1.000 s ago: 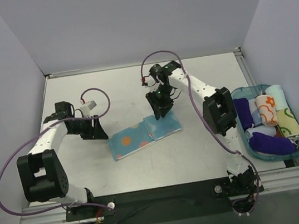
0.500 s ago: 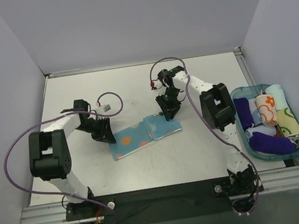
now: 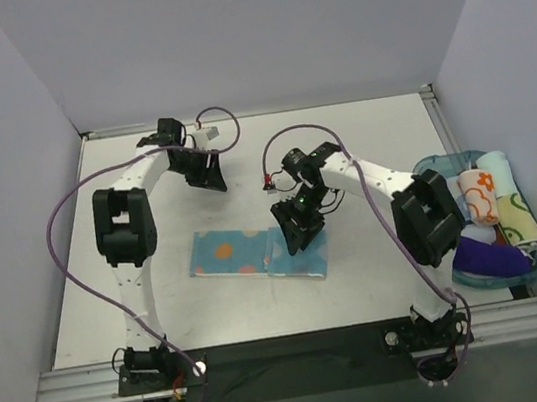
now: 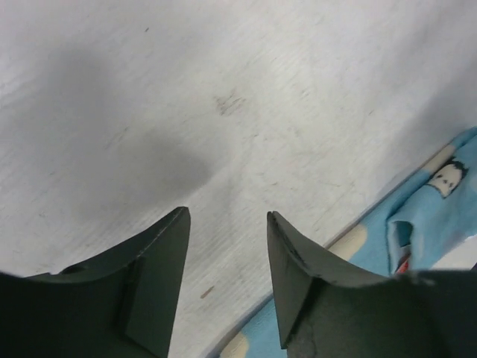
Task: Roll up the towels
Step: Fold the towel, then roll the towel
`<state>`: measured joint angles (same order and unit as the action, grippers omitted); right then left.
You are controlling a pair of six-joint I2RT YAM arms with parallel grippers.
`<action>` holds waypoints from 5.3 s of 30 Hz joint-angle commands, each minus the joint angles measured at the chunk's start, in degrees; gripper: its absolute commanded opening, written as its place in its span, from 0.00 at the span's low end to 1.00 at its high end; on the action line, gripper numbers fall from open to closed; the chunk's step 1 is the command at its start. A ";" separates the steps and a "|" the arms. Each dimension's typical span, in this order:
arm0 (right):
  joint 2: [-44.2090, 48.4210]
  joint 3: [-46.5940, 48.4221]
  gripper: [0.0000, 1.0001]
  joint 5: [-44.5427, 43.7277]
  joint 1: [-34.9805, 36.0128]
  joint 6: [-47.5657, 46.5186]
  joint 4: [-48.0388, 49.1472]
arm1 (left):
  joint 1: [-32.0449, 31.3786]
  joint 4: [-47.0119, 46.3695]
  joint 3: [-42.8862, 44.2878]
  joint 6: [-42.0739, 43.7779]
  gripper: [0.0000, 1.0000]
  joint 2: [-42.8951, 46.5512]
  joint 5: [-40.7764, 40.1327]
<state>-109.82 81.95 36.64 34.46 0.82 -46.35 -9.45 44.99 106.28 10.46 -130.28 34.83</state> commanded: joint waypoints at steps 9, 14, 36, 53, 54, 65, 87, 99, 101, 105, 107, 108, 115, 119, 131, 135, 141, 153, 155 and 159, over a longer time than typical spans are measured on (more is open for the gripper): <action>-3.46 3.04 0.38 -5.70 -10.29 -3.90 0.20 | 4.27 4.47 -23.03 -5.71 0.57 28.93 -4.84; -8.21 3.65 0.38 -6.94 -10.20 -3.72 0.56 | 3.39 11.95 -29.80 -4.31 0.40 31.05 -7.40; -4.09 -4.35 0.48 9.56 -0.36 -1.26 1.08 | -7.33 10.29 12.87 -3.16 0.22 -10.41 -11.62; -3.64 -6.98 0.43 7.30 -8.09 0.76 7.76 | -2.41 -2.01 -17.41 -4.31 0.40 16.46 -3.63; -5.13 -6.89 0.40 7.48 -7.48 0.76 8.02 | -2.41 -2.27 -18.38 -4.39 0.39 16.02 -3.19; -9.79 -12.25 0.17 15.38 -3.70 7.51 16.01 | -3.81 -7.98 -12.95 -6.94 0.32 4.78 1.20; 1.37 -2.60 0.39 13.27 -5.72 6.56 11.89 | -5.91 -11.94 -50.36 33.90 0.73 57.49 0.34; -12.96 -1.00 0.33 11.70 -1.59 9.64 19.63 | -40.17 -22.84 -70.59 44.39 0.65 67.70 -24.18; -14.10 -1.36 0.33 11.61 -1.59 10.08 20.59 | -42.92 -24.68 -71.91 43.69 0.62 66.39 -25.24; -14.72 -2.15 0.32 11.70 -1.59 10.52 21.30 | -47.92 -27.76 -72.71 41.14 0.57 63.14 -26.56; -14.72 -2.32 0.32 11.61 -1.67 10.61 21.21 | -49.17 -28.73 -73.05 40.43 0.56 61.03 -27.53; -14.63 -2.41 0.32 11.61 -1.67 10.61 21.30 | -49.52 -29.86 -73.23 40.26 0.55 60.41 -27.71; -14.19 -2.76 0.31 11.70 -1.50 9.90 21.39 | -50.05 -33.39 -73.76 39.20 0.46 53.29 -31.93; -13.93 -3.99 0.31 11.17 -1.15 8.94 21.30 | -50.05 -31.90 -73.15 37.18 0.31 52.49 -31.32; -8.31 -4.79 0.31 14.67 -0.53 6.04 16.66 | -50.05 -12.84 -63.75 26.11 0.00 56.63 -15.41; -6.46 -0.66 0.32 14.34 -1.76 5.95 15.76 | -49.87 -11.86 -62.42 23.91 0.00 56.98 -12.60; -11.71 4.00 0.31 11.52 -2.11 6.74 16.02 | -46.19 -10.10 -58.83 22.06 0.00 55.75 -8.03; -17.00 2.69 0.29 12.49 0.08 5.69 16.38 | -32.57 -8.34 -50.30 21.80 0.00 48.02 -2.05; -17.09 2.51 0.29 12.31 0.08 5.25 16.29 | -31.42 -9.30 -49.68 21.54 0.00 46.17 -2.04; -17.01 2.69 0.29 12.31 0.08 4.98 16.29 | -28.26 -12.47 -49.68 20.39 0.00 42.75 -2.40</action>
<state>-126.02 85.89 51.33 34.11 7.51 -27.81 -39.86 35.40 54.74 31.88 -85.52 30.30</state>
